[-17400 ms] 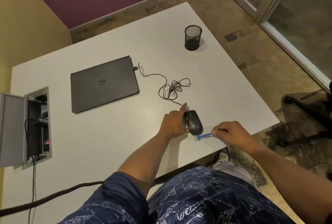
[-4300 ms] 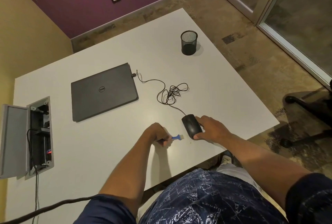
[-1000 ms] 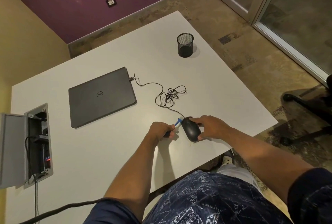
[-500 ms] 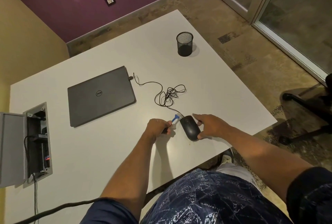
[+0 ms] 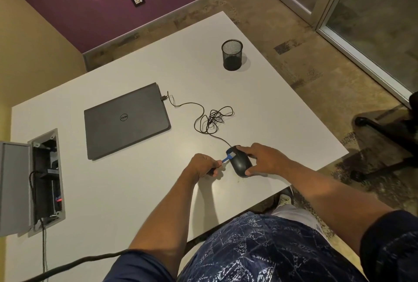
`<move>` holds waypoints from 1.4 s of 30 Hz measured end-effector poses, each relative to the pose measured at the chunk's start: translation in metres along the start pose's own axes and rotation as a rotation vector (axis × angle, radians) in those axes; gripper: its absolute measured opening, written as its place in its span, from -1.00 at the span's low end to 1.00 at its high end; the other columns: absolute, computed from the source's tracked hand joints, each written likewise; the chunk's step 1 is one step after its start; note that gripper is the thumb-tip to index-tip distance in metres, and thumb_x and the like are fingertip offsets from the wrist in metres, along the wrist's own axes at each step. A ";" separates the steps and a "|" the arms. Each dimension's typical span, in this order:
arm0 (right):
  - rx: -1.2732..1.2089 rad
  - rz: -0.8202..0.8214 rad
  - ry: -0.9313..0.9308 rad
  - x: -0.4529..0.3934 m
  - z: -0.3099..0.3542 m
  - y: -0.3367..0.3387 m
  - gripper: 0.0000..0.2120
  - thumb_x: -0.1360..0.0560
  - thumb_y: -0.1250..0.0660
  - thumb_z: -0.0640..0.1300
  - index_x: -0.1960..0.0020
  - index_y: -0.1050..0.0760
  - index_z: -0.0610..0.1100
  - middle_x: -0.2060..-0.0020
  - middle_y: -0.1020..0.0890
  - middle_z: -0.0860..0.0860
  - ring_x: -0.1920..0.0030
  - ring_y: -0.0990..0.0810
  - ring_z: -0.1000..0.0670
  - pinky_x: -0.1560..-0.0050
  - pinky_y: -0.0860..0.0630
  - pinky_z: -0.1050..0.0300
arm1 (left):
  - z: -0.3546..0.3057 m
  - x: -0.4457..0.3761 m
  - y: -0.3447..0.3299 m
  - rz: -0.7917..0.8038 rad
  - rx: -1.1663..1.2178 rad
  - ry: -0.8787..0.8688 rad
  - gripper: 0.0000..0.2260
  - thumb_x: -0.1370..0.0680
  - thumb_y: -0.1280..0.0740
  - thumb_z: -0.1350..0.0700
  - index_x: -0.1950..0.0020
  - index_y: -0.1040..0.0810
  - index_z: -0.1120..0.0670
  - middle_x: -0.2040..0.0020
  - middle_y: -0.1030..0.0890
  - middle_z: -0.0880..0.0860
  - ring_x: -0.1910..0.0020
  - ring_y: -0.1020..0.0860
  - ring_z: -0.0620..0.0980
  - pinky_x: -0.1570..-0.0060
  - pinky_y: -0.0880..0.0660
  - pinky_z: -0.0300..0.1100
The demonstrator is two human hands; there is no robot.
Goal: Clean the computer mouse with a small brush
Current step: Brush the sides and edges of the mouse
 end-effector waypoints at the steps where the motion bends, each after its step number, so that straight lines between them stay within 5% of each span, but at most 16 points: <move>1: 0.016 -0.002 0.000 -0.001 0.000 0.000 -0.10 -0.34 -0.53 0.19 -0.57 -0.17 0.26 -0.12 -0.48 0.04 -0.14 -0.54 -0.02 -0.16 -0.52 0.00 | 0.003 0.000 0.000 0.021 -0.010 0.011 -0.82 -0.59 -0.46 0.19 0.15 -0.68 0.29 0.57 -0.57 0.00 0.64 -0.49 -0.20 0.62 -0.34 -0.42; 4: 0.033 -0.008 -0.003 -0.002 -0.002 -0.001 -0.10 -0.33 -0.52 0.21 -0.57 -0.20 0.23 -0.12 -0.48 0.02 -0.13 -0.55 -0.03 -0.15 -0.54 -0.02 | 0.015 0.005 -0.003 0.128 -0.102 0.057 -0.79 -0.56 -0.47 0.18 -0.05 -0.71 0.34 0.50 -0.63 0.01 0.60 -0.50 -0.18 0.60 -0.34 -0.42; 7: 0.030 -0.018 -0.004 -0.003 -0.002 -0.001 -0.09 -0.32 -0.53 0.20 -0.57 -0.19 0.22 -0.12 -0.48 0.02 -0.12 -0.55 -0.02 -0.12 -0.53 0.03 | 0.020 0.007 -0.004 0.191 -0.116 0.063 -0.78 -0.55 -0.49 0.11 -0.01 -0.74 0.28 0.43 -0.64 0.04 0.53 -0.48 -0.14 0.53 -0.32 -0.34; 11: 0.037 -0.022 0.003 -0.004 -0.002 -0.001 -0.10 -0.34 -0.54 0.18 -0.58 -0.21 0.19 -0.07 -0.48 0.02 -0.03 -0.53 -0.01 0.05 -0.45 0.13 | 0.010 0.006 0.003 0.100 -0.004 0.022 -0.73 -0.57 -0.46 0.10 0.33 -0.69 0.11 0.43 -0.63 0.05 0.50 -0.54 -0.12 0.47 -0.28 -0.28; 16: 0.042 -0.026 -0.008 -0.004 -0.002 -0.001 -0.10 -0.33 -0.54 0.18 -0.57 -0.21 0.20 -0.06 -0.48 0.02 -0.04 -0.53 -0.02 -0.02 -0.49 0.08 | 0.000 0.007 0.005 -0.047 0.072 0.064 -0.84 -0.60 -0.43 0.24 0.15 -0.67 0.29 0.53 -0.61 0.04 0.62 -0.54 -0.13 0.62 -0.39 -0.37; 19: 0.049 -0.026 -0.004 -0.004 -0.002 -0.001 -0.10 -0.33 -0.54 0.18 -0.58 -0.20 0.20 -0.07 -0.49 0.01 -0.05 -0.53 -0.03 -0.05 -0.52 0.05 | -0.004 0.002 0.010 -0.177 0.051 0.033 -0.80 -0.60 -0.42 0.20 0.11 -0.70 0.34 0.33 -0.67 0.17 0.38 -0.62 0.03 0.16 -0.65 -0.17; 22: 0.052 -0.031 -0.002 -0.004 -0.003 -0.001 -0.09 -0.33 -0.54 0.18 -0.58 -0.21 0.18 -0.08 -0.49 0.01 -0.06 -0.54 -0.03 -0.08 -0.52 0.04 | -0.008 0.002 0.014 -0.230 0.061 -0.009 -0.77 -0.60 -0.41 0.19 0.02 -0.70 0.37 0.20 -0.65 0.24 0.25 -0.58 0.13 -0.09 -0.61 -0.02; 25: 0.054 -0.031 -0.002 -0.004 -0.002 -0.001 -0.10 -0.33 -0.54 0.18 -0.58 -0.21 0.19 -0.07 -0.49 0.01 -0.05 -0.54 -0.02 -0.07 -0.52 0.04 | -0.012 0.003 0.011 -0.180 0.093 -0.039 -0.82 -0.60 -0.41 0.22 0.07 -0.68 0.35 0.25 -0.62 0.25 0.34 -0.55 0.11 0.04 -0.60 -0.08; 28: 0.048 -0.033 -0.004 -0.003 -0.002 0.000 -0.10 -0.33 -0.54 0.18 -0.57 -0.21 0.21 -0.03 -0.47 0.03 -0.01 -0.53 -0.01 0.03 -0.47 0.10 | -0.007 0.006 0.006 -0.115 0.093 0.051 -0.83 -0.62 -0.39 0.28 0.17 -0.63 0.29 0.51 -0.59 0.10 0.60 -0.50 -0.09 0.54 -0.45 -0.35; 29: 0.045 -0.035 -0.004 -0.003 -0.002 0.000 -0.10 -0.33 -0.54 0.18 -0.57 -0.21 0.21 -0.02 -0.46 0.04 0.00 -0.52 0.00 0.07 -0.44 0.12 | -0.003 0.007 0.005 -0.106 0.089 0.083 -0.80 -0.62 -0.38 0.29 0.21 -0.61 0.29 0.54 -0.58 0.08 0.63 -0.50 -0.09 0.56 -0.47 -0.33; 32: 0.036 -0.033 -0.004 -0.002 -0.002 -0.001 -0.10 -0.33 -0.55 0.17 -0.58 -0.21 0.20 0.00 -0.43 0.07 0.01 -0.50 0.02 0.09 -0.39 0.14 | -0.002 0.003 0.015 -0.187 0.034 0.031 -0.80 -0.60 -0.41 0.23 0.11 -0.68 0.36 0.26 -0.67 0.24 0.32 -0.60 0.09 0.00 -0.64 -0.06; 33: 0.034 -0.030 -0.007 -0.002 -0.002 -0.001 -0.09 -0.33 -0.54 0.17 -0.58 -0.21 0.19 0.00 -0.43 0.08 0.01 -0.50 0.02 0.09 -0.39 0.15 | -0.002 0.001 0.018 -0.198 0.021 0.019 -0.81 -0.60 -0.42 0.21 0.08 -0.69 0.35 0.20 -0.67 0.26 0.27 -0.60 0.11 -0.04 -0.63 -0.05; 35: 0.042 -0.027 -0.007 -0.003 -0.002 -0.001 -0.10 -0.34 -0.54 0.17 -0.58 -0.20 0.19 -0.01 -0.43 0.08 0.00 -0.49 0.03 0.09 -0.38 0.15 | 0.000 0.000 0.016 -0.145 0.048 0.025 -0.84 -0.60 -0.42 0.23 0.12 -0.67 0.30 0.27 -0.64 0.20 0.40 -0.58 0.02 0.31 -0.62 -0.22; 37: 0.046 -0.026 -0.007 -0.003 -0.002 -0.001 -0.10 -0.34 -0.54 0.17 -0.58 -0.21 0.18 -0.02 -0.44 0.07 -0.02 -0.50 0.01 0.06 -0.42 0.13 | 0.004 0.000 0.008 -0.028 0.033 0.029 -0.80 -0.61 -0.41 0.26 0.21 -0.63 0.26 0.42 -0.62 0.08 0.58 -0.53 -0.13 0.60 -0.40 -0.38; 42: 0.057 -0.015 -0.007 -0.003 -0.001 -0.001 -0.13 -0.38 -0.52 0.14 -0.59 -0.19 0.18 -0.05 -0.45 0.06 -0.11 -0.54 -0.03 -0.06 -0.49 0.08 | 0.015 0.003 -0.006 0.124 -0.103 -0.043 -0.76 -0.58 -0.44 0.20 0.02 -0.67 0.42 0.48 -0.64 -0.02 0.55 -0.54 -0.22 0.55 -0.37 -0.43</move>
Point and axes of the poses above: each hand's wrist, its own x-axis away from the middle knuckle, its own y-axis out of the back of the hand, z = x × y, the point moved 10 cm from there along -x, towards the middle knuckle
